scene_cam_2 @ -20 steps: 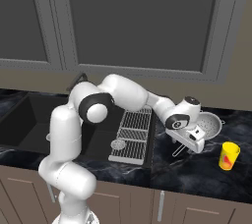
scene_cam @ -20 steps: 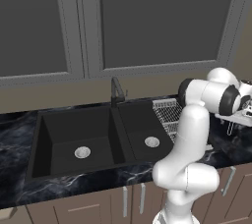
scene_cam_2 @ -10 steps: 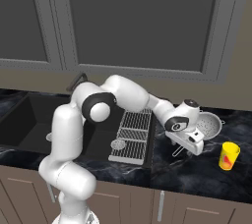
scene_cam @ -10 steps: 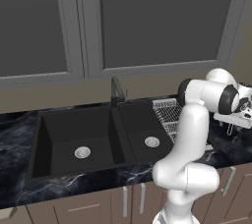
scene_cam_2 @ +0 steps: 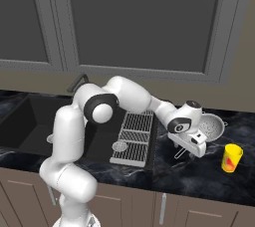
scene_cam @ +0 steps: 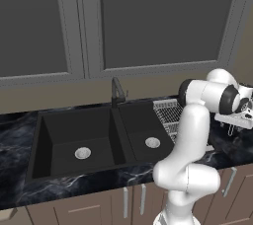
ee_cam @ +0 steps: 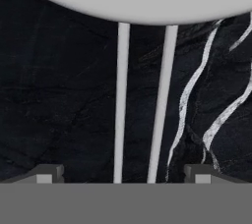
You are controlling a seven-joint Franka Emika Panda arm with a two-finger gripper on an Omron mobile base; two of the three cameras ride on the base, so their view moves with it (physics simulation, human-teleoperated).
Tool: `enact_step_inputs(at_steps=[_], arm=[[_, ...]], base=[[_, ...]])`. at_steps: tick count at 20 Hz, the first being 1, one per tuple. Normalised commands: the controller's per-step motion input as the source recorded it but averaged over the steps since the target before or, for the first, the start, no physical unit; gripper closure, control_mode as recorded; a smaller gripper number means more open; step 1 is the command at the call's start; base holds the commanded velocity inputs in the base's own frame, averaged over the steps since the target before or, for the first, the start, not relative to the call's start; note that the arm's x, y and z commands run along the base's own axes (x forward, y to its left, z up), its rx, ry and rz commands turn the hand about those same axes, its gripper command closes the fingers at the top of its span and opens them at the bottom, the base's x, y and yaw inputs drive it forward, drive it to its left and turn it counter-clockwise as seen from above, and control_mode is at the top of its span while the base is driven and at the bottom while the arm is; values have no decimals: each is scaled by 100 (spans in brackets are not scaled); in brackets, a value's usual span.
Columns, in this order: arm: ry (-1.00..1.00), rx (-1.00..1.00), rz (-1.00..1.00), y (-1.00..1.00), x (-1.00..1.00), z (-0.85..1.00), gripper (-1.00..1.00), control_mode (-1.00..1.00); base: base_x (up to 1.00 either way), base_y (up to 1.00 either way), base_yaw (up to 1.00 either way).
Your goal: Place the strainer in the left basin and the cup in the right basin of the sink.
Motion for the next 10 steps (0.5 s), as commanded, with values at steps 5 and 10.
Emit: enact_step_inputs(at_steps=[5, 10], arm=[[3, 0, 0, 0, 0, -3, 100, -100], [0, 0, 0, 0, 0, 0, 100, -100]], base=[[0, 0, 0], [0, 0, 0]])
